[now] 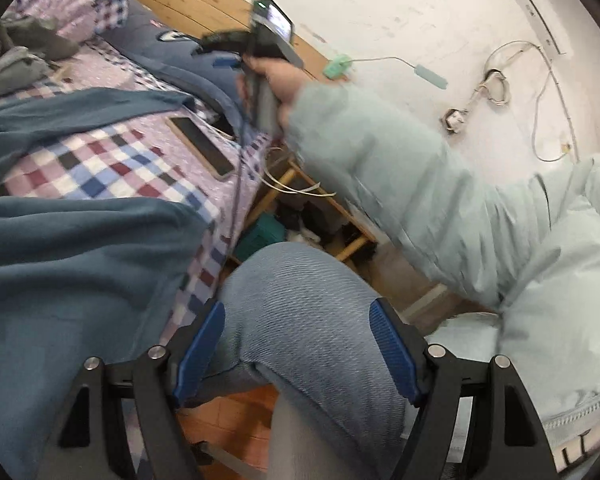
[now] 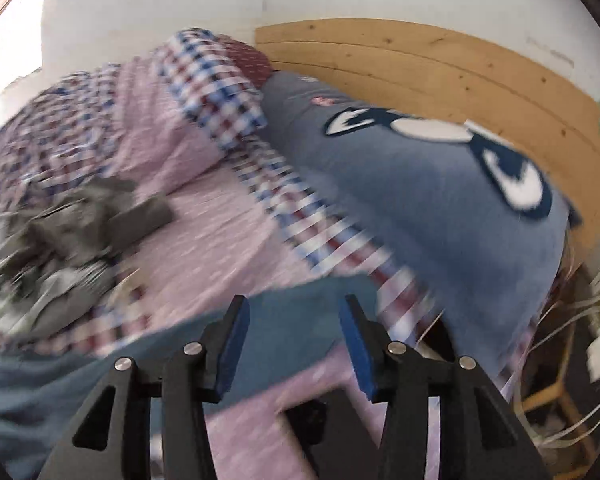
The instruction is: Fold clothes
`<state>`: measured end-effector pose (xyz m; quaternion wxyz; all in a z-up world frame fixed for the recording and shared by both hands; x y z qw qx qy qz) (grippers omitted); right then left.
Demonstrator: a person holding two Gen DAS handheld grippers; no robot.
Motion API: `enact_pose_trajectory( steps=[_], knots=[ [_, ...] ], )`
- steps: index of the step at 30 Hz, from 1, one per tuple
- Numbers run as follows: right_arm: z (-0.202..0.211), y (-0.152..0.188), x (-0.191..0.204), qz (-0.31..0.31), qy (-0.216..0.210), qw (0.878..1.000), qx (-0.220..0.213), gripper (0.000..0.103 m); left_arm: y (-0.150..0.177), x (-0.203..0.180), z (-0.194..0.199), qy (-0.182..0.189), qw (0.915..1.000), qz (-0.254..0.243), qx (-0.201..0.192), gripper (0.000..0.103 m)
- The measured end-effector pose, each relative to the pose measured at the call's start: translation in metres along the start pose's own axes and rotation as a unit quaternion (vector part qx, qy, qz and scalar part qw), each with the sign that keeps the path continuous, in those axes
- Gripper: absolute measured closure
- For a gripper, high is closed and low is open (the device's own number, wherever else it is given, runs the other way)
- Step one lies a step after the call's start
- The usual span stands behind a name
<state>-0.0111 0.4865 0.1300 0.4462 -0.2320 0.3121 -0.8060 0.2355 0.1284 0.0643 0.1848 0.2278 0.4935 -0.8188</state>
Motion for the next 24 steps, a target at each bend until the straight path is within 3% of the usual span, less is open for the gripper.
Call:
enact_pose_trajectory(
  steps=[4, 7, 9, 11, 13, 15, 18, 24],
  knots=[
    [0.038, 0.065, 0.029, 0.01, -0.079, 0.997, 0.013, 0.052, 0.01, 0.003, 0.026, -0.055, 0.9977, 0.019, -0.035, 0.025],
    [0.077, 0.11, 0.055, 0.004, -0.155, 0.988, 0.014, 0.052, 0.021, 0.009, 0.059, -0.123, 0.988, 0.047, -0.08, 0.025],
    [0.106, 0.137, 0.071, -0.01, -0.203, 0.979, 0.011, 0.051, 0.031, 0.017, 0.092, -0.192, 0.9702, 0.078, -0.126, 0.025],
    [0.134, 0.161, 0.087, -0.01, -0.252, 0.968, 0.002, 0.049, 0.046, 0.026, 0.131, -0.276, 0.9406, 0.11, -0.166, 0.025],
    [0.16, 0.183, 0.101, 0.011, -0.28, 0.96, -0.013, 0.048, 0.062, 0.033, 0.155, -0.347, 0.9115, 0.137, -0.173, 0.025],
    [0.177, 0.2, 0.113, 0.045, -0.299, 0.953, -0.019, 0.048, 0.081, 0.041, 0.178, -0.413, 0.8771, 0.171, -0.175, 0.025],
    [0.19, 0.223, 0.124, 0.072, -0.321, 0.944, -0.008, 0.048, 0.103, 0.051, 0.19, -0.45, 0.8533, 0.209, -0.16, 0.025],
    [0.197, 0.258, 0.138, 0.104, -0.366, 0.924, 0.038, 0.048, 0.135, 0.076, 0.177, -0.479, 0.8391, 0.247, -0.075, 0.025]
  ],
)
Point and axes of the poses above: each gripper's, at about its wrist camera, not at the fingertips, and z roughly against the way its jaws point, x to its left, y to its underside, the point moved 6 cm from there along -z, roughly the way its jaws point, and after that the axes turned 10 degrees about -z, right-handed, at the moved point
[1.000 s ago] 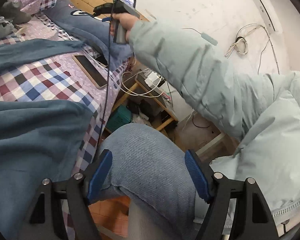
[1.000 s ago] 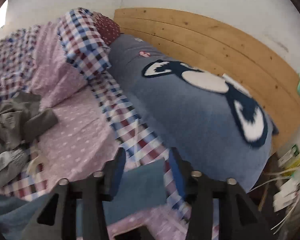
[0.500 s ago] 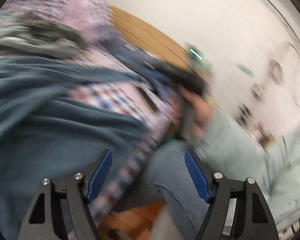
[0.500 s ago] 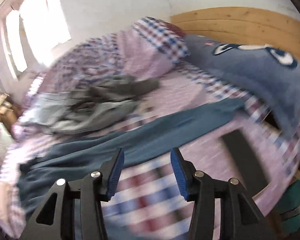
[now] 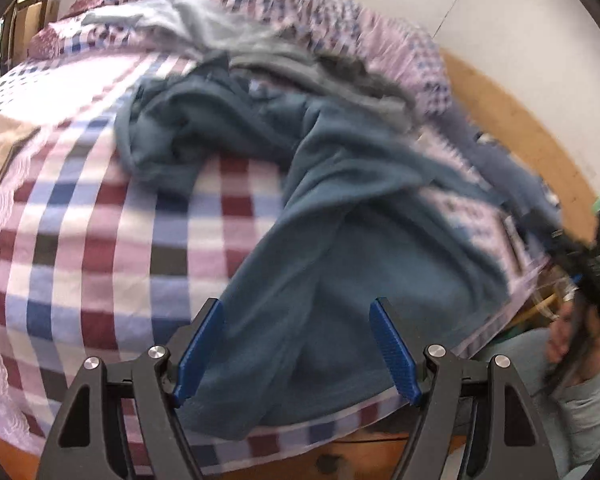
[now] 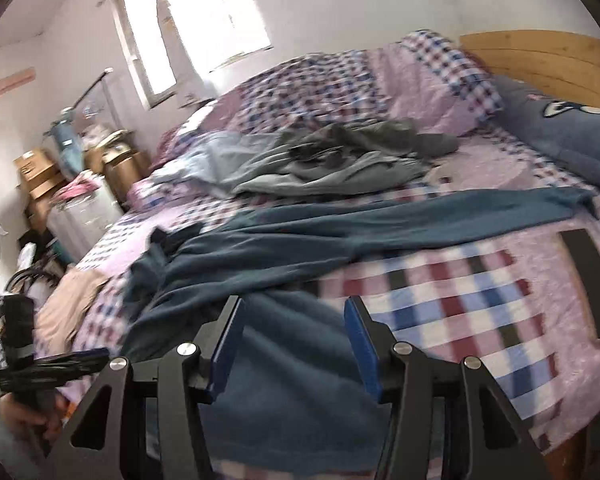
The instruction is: Fold clothes
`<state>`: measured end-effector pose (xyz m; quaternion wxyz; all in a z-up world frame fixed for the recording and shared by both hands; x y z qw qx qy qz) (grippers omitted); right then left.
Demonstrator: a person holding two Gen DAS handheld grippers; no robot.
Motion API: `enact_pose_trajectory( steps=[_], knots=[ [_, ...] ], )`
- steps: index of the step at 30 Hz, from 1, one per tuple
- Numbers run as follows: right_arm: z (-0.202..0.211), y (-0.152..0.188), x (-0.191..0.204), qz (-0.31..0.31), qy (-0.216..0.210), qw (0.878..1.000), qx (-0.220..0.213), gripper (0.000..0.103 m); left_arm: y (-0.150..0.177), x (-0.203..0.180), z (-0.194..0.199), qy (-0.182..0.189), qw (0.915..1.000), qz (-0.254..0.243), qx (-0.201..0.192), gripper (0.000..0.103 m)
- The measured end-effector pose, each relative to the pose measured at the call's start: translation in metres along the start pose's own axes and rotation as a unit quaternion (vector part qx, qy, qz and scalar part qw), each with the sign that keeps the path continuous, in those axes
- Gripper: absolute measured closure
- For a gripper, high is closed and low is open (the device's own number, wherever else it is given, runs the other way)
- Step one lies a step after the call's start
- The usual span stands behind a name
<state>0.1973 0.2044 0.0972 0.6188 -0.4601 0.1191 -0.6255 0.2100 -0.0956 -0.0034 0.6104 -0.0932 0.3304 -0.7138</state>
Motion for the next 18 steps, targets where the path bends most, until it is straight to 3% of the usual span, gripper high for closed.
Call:
enact_pose_trajectory(
  steps=[3, 6, 7, 8, 9, 10, 13, 18],
  knots=[
    [0.002, 0.01, 0.016, 0.018, -0.036, 0.999, 0.014, 0.048, 0.007, 0.006, -0.009, -0.005, 0.9998, 0.004, 0.019, 0.028],
    [0.0, 0.023, 0.031, 0.04, -0.062, 0.997, 0.038, 0.048, 0.01, 0.01, -0.01, -0.024, 0.9994, 0.001, 0.026, 0.042],
    [-0.002, 0.028, 0.036, 0.048, -0.069, 0.995, 0.046, 0.048, 0.011, 0.012, -0.01, -0.03, 0.9992, 0.001, 0.027, 0.056],
    [-0.003, 0.032, 0.04, 0.057, -0.076, 0.994, 0.055, 0.048, 0.011, 0.014, -0.008, -0.025, 0.9994, 0.009, 0.024, 0.081],
    [-0.005, 0.037, 0.045, 0.066, -0.082, 0.992, 0.064, 0.048, 0.012, 0.016, -0.006, -0.02, 0.9994, 0.017, 0.022, 0.092],
    [-0.006, 0.042, 0.05, 0.075, -0.088, 0.991, 0.072, 0.048, 0.012, 0.018, -0.003, -0.013, 0.9994, 0.026, 0.018, 0.095],
    [-0.011, 0.057, 0.065, 0.102, -0.103, 0.985, 0.096, 0.048, 0.008, 0.018, 0.008, 0.048, 0.9974, 0.052, -0.009, 0.097],
    [-0.011, 0.09, 0.095, 0.148, -0.15, 0.968, 0.138, 0.048, 0.003, 0.007, 0.025, 0.184, 0.9773, 0.094, -0.048, 0.098]
  ],
)
Point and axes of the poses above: each gripper's, at about its wrist camera, not at the fingertips, and z roughly against the way its jaws point, x to its left, y to its underside, the point moved 6 cm from there along -z, roughly the way its jaws point, and after that the axes turned 10 degrees about -z, right-handed, at the moved point
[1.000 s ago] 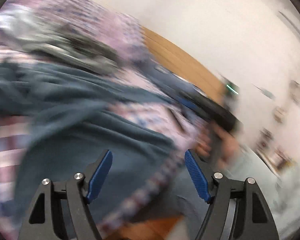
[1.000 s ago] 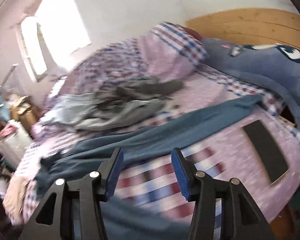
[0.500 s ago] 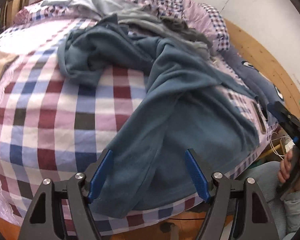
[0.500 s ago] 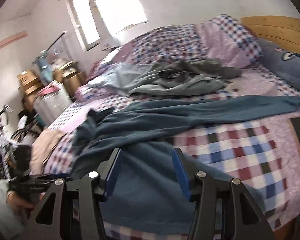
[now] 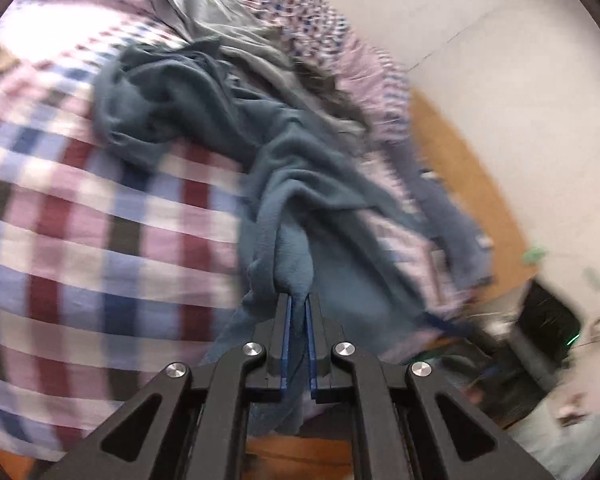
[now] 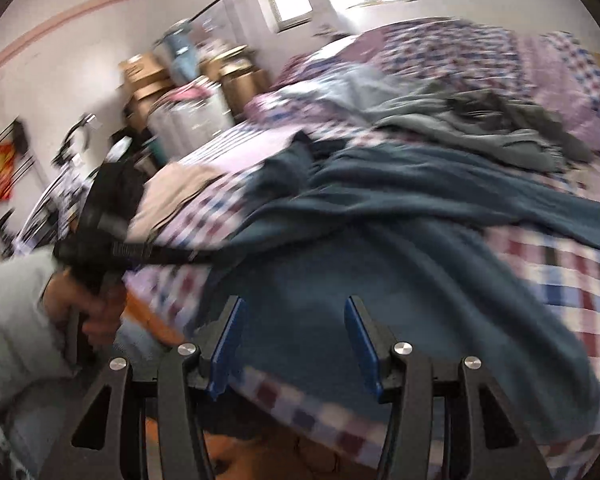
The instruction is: Fold clothes
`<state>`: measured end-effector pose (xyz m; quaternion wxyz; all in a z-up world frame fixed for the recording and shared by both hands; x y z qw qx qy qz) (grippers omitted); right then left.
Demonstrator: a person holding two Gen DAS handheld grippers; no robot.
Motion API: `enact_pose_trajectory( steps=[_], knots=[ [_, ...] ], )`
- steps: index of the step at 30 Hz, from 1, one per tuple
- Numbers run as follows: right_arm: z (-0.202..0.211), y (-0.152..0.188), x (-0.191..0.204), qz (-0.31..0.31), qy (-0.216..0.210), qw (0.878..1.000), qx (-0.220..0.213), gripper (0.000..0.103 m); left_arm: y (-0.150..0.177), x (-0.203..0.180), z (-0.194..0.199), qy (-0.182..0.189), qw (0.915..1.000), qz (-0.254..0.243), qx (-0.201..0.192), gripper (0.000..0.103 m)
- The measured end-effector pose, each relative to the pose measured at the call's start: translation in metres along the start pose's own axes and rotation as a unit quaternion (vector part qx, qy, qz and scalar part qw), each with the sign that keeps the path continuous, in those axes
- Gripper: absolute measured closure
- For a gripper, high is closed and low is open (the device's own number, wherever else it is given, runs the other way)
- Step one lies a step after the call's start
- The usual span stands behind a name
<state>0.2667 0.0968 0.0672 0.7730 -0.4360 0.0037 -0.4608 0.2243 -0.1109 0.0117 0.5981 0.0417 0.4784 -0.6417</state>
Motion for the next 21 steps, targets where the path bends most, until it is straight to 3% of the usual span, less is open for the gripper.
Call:
enact_pose_trajectory(
  steps=[2, 4, 9, 10, 14, 17, 21],
  knots=[
    [-0.007, 0.011, 0.019, 0.022, -0.019, 0.999, 0.017, 0.048, -0.001, -0.003, -0.001, 0.033, 0.9993, 0.015, 0.001, 0.098],
    [-0.014, 0.022, 0.036, 0.046, -0.026, 0.998, 0.027, 0.048, 0.0, -0.004, -0.005, 0.035, 0.9992, 0.017, 0.01, 0.097],
    [-0.027, 0.041, 0.063, 0.086, -0.033, 0.995, 0.049, 0.048, 0.008, 0.011, -0.014, -0.063, 0.9969, 0.015, 0.044, 0.096],
    [-0.031, 0.045, 0.065, 0.092, -0.031, 0.994, 0.057, 0.048, 0.008, 0.016, -0.011, -0.072, 0.9962, 0.024, 0.042, 0.093],
    [-0.043, 0.049, 0.06, 0.09, -0.019, 0.993, 0.078, 0.048, 0.006, 0.022, 0.005, -0.101, 0.9944, 0.028, 0.012, 0.046],
    [-0.049, 0.044, 0.053, 0.075, -0.012, 0.994, 0.083, 0.048, 0.01, 0.012, 0.014, -0.135, 0.9907, -0.017, 0.007, 0.046],
    [-0.052, 0.033, 0.046, 0.058, -0.008, 0.995, 0.08, 0.048, 0.029, 0.003, 0.011, -0.151, 0.9852, -0.066, 0.047, 0.045]
  ],
)
Point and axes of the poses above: each gripper's, at about its wrist camera, not at the fingertips, and z roughly against the way its jaws point, x to its left, y to its underside, the point moved 6 cm from there along -z, roughly the way its jaws point, and after that the axes turned 10 degrees about -z, right-handed, at the moved point
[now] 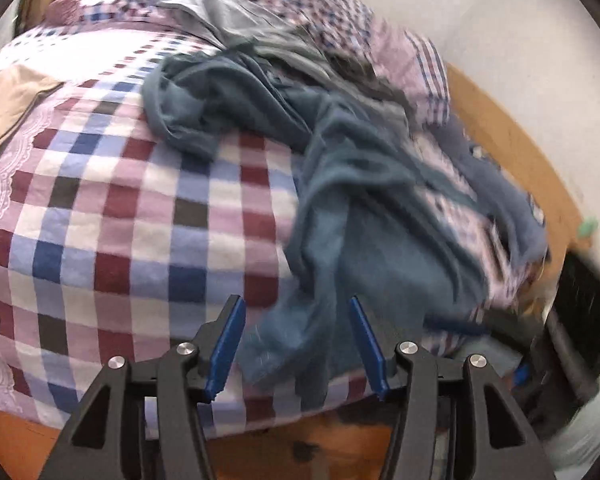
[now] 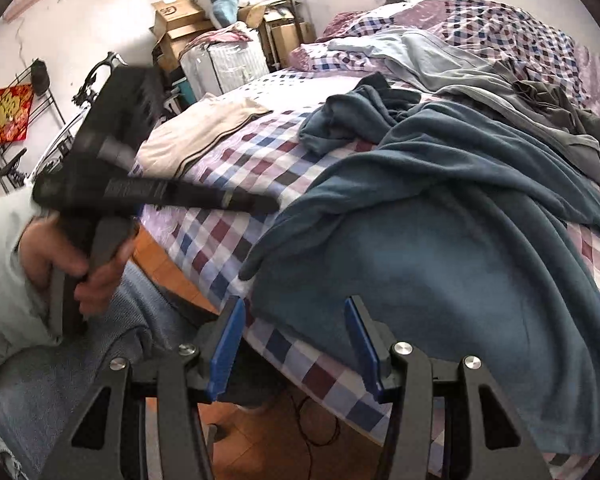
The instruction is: Fold clothes
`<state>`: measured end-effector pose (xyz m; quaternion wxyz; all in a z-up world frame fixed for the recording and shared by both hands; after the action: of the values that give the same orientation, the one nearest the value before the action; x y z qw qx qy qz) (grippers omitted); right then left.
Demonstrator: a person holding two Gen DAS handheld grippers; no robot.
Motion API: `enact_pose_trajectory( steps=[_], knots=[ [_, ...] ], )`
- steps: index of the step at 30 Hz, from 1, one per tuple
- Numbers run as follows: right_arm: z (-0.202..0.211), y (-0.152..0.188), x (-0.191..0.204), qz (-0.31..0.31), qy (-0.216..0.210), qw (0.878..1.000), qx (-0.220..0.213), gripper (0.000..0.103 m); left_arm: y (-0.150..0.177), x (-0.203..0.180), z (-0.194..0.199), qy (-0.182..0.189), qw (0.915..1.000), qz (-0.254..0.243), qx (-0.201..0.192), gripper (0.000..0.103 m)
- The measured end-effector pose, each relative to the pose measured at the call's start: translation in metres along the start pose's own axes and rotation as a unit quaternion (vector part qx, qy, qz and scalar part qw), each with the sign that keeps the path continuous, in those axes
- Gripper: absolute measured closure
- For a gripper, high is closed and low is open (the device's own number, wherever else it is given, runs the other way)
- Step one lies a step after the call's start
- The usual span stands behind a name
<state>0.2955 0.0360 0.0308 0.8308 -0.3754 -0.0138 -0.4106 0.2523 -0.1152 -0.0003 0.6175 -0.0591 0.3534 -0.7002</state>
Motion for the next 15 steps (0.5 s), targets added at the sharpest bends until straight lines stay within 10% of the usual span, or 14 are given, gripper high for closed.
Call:
enact_pose_trajectory(
  steps=[7, 13, 15],
  knots=[
    [0.001, -0.012, -0.003, -0.013, -0.007, 1.0, -0.01, 0.048, 0.017, 0.001, -0.017, -0.029, 0.9983, -0.023, 0.045, 0.046],
    [-0.004, -0.009, 0.005, 0.003, -0.007, 1.0, -0.003, 0.048, 0.016, 0.005, -0.003, 0.012, 0.9997, -0.001, 0.021, 0.09],
    [-0.005, -0.008, 0.006, 0.007, -0.006, 1.0, -0.002, 0.048, 0.014, 0.005, 0.0, 0.028, 0.9995, 0.005, 0.011, 0.09]
  ],
)
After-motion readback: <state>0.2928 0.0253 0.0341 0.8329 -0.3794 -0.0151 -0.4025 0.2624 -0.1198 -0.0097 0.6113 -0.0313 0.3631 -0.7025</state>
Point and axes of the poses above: each gripper's, at about its wrist camera, not at the fingertips, and z roughly against the way its jaws point, x to its left, y to its underside, the point moved 6 cm from there along -z, roughly the way its jaws point, and after that the axes turned 10 degrees about -z, right-handed, at the moved point
